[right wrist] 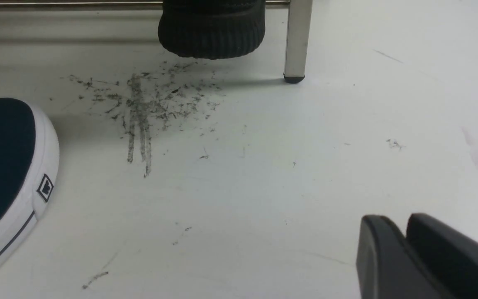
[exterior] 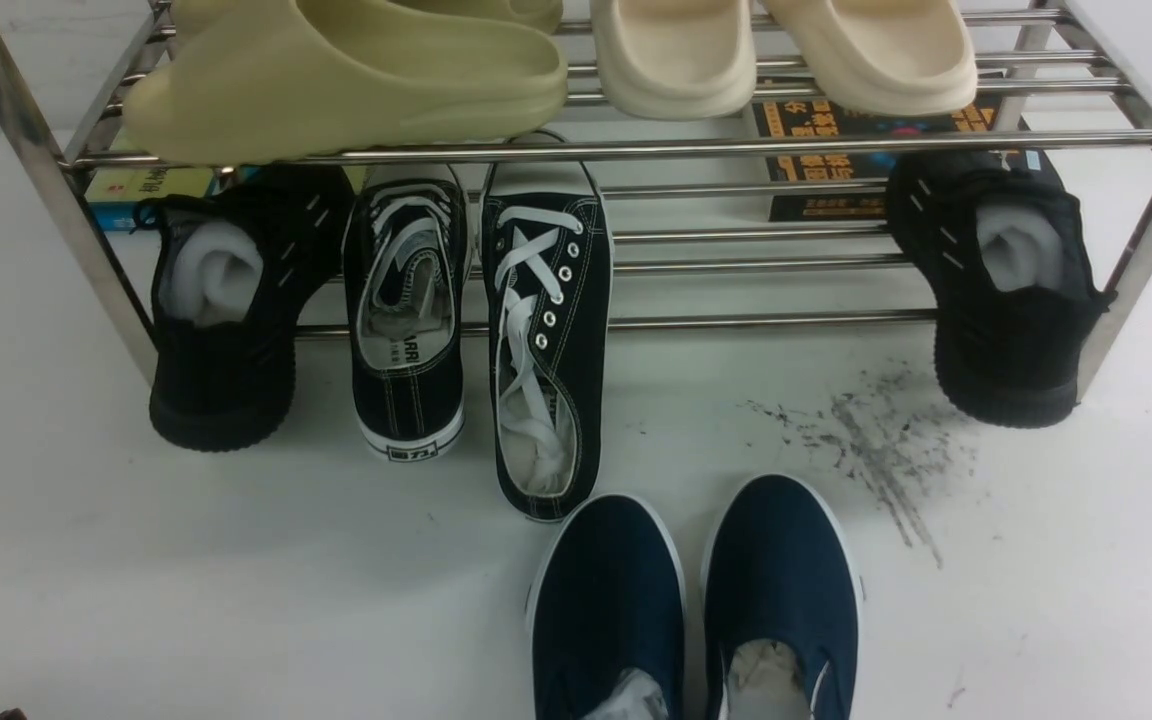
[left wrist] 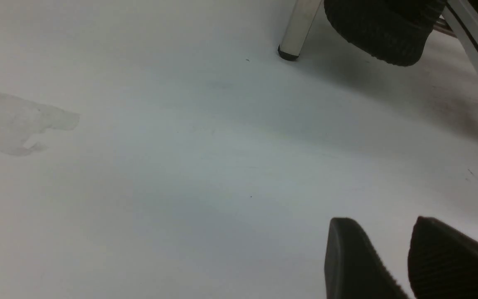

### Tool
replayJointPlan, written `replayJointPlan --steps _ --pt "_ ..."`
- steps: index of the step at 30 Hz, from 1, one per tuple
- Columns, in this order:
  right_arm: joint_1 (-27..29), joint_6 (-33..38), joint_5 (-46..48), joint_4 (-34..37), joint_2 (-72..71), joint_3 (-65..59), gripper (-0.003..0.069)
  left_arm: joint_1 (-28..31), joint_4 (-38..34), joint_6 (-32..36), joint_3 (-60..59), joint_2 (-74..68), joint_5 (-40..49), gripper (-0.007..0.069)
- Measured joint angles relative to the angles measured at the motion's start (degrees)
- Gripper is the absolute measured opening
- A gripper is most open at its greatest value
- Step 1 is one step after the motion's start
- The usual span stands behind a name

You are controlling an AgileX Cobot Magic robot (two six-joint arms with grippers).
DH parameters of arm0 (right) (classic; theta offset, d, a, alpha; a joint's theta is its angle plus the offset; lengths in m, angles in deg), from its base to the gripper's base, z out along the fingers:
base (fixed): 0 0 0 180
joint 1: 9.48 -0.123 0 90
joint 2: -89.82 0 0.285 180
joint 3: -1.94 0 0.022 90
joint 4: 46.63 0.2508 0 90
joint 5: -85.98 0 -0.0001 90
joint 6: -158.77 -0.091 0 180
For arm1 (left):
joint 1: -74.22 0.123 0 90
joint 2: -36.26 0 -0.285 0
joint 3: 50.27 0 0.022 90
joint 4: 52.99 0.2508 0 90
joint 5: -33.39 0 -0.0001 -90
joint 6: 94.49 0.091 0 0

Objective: Take the shoes off the shelf with your hand on the white table.

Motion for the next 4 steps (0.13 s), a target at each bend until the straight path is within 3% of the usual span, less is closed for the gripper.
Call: replayJointPlan --steps 4 --pt "0.0 0.0 0.0 0.0 0.0 0.0 0.0111 0.0 0.0 0.0 0.0 0.0 0.0 0.0243"
